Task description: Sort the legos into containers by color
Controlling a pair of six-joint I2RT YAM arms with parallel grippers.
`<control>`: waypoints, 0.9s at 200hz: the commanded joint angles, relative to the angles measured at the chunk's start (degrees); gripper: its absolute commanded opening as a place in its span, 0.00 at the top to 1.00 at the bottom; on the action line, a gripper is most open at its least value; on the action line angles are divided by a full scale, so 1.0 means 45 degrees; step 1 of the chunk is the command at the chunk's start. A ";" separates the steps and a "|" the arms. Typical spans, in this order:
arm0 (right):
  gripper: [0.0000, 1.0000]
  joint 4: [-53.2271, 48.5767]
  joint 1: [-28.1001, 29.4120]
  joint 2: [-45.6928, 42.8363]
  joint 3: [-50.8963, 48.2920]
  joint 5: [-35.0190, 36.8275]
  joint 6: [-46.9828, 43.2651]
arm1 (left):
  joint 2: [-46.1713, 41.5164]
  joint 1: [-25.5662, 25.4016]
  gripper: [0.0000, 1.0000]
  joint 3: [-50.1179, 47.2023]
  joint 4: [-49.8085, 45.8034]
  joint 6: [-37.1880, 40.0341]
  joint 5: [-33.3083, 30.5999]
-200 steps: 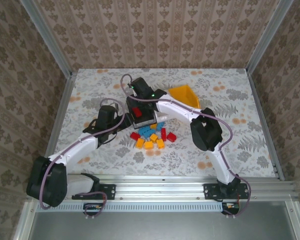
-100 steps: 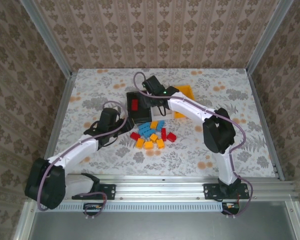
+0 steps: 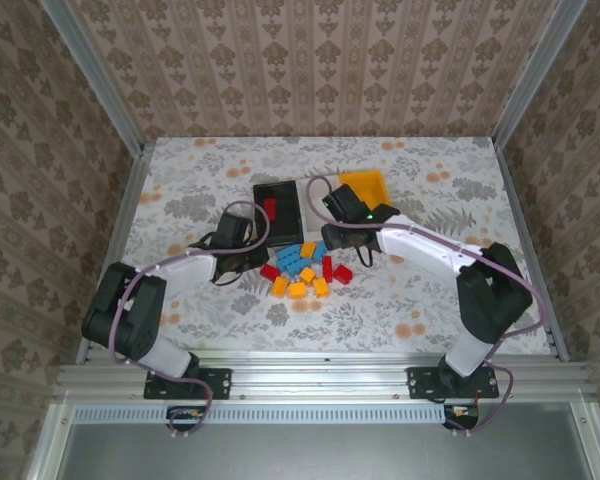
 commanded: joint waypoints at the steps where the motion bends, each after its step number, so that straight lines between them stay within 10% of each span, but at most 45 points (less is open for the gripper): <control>1: 0.45 -0.0383 -0.0013 -0.0823 -0.1255 0.0035 0.0440 | 0.0792 0.0287 0.81 0.0692 0.0410 0.0498 -0.0060; 79: 0.36 -0.0227 0.0176 -0.1546 -0.3489 -0.1776 -0.0493 | 0.2508 0.0602 0.82 0.2101 0.0751 0.0578 0.0630; 180: 0.43 0.0579 0.0573 0.1097 -0.2245 -0.1024 -0.1219 | -0.3090 0.0767 0.56 -0.0738 -0.0591 0.0577 -0.0270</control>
